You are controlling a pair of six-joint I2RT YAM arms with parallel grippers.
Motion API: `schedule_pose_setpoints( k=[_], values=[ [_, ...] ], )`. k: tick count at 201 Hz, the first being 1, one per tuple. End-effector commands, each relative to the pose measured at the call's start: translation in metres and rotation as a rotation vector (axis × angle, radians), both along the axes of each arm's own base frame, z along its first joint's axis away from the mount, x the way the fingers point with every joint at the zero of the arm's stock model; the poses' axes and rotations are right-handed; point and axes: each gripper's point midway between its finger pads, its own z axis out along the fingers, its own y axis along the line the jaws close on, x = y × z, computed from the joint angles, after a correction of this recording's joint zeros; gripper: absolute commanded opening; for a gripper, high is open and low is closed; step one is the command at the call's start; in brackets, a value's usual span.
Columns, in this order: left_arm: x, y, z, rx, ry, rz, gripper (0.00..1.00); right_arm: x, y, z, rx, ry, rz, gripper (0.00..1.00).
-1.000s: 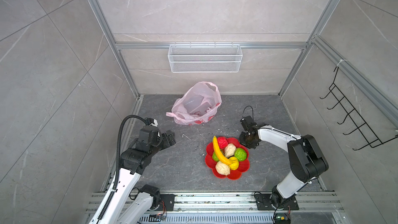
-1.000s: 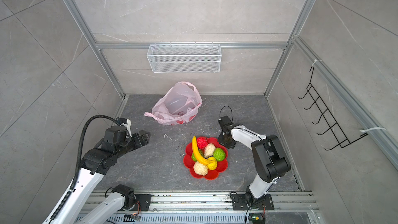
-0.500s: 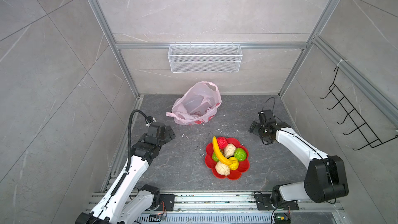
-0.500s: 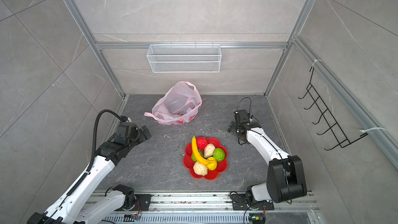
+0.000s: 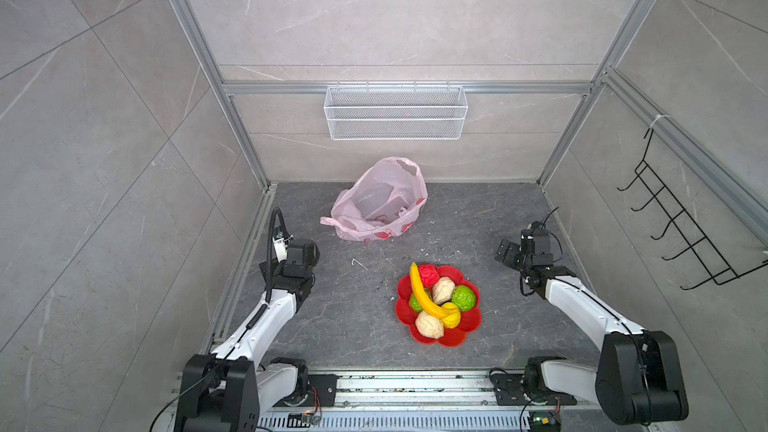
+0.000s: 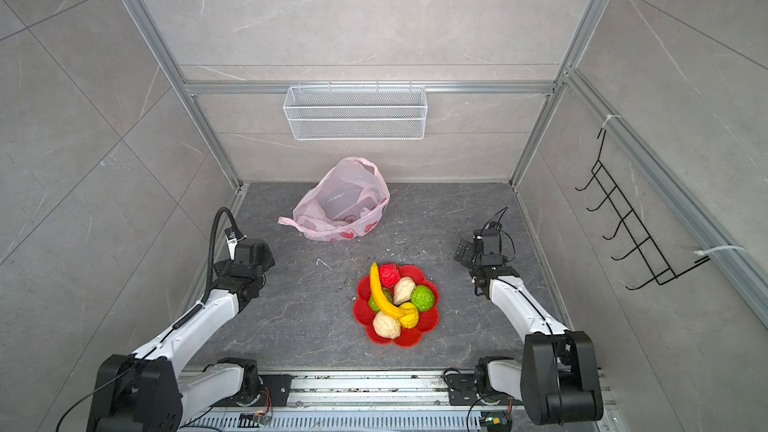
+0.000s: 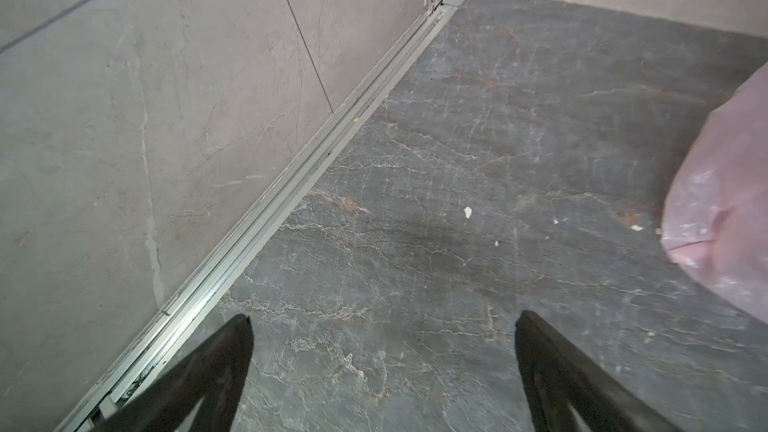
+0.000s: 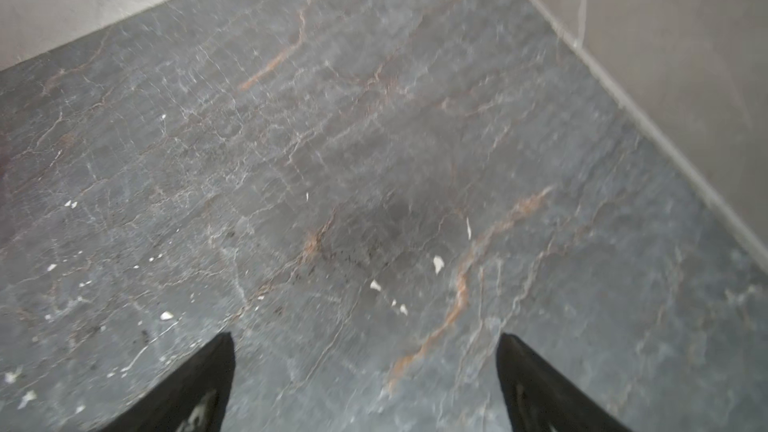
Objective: Take the fake fruits out of the plastic bag
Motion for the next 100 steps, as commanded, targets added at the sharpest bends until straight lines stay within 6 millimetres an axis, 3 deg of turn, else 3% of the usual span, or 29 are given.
schedule_pose_setpoints(
  k=[1, 40, 85, 100],
  values=[
    [0.032, 0.0, 0.013, 0.056, -0.117, -0.066, 1.0, 0.016, -0.008, 0.027, -0.122, -0.151, 0.023, 0.99],
    [0.04, 0.009, -0.017, 0.06, -0.13, -0.075, 1.0, 0.02, -0.007, 0.02, -0.179, -0.207, 0.063, 0.99],
    [0.035, 0.017, -0.02, -0.016, -0.261, -0.103, 1.0, 0.02, -0.002, 0.019, -0.196, -0.295, 0.092, 0.99],
    [0.035, 0.011, -0.024, -0.054, -0.253, -0.154, 1.0, 0.021, 0.002, 0.016, -0.186, -0.325, 0.104, 0.99]
  ],
)
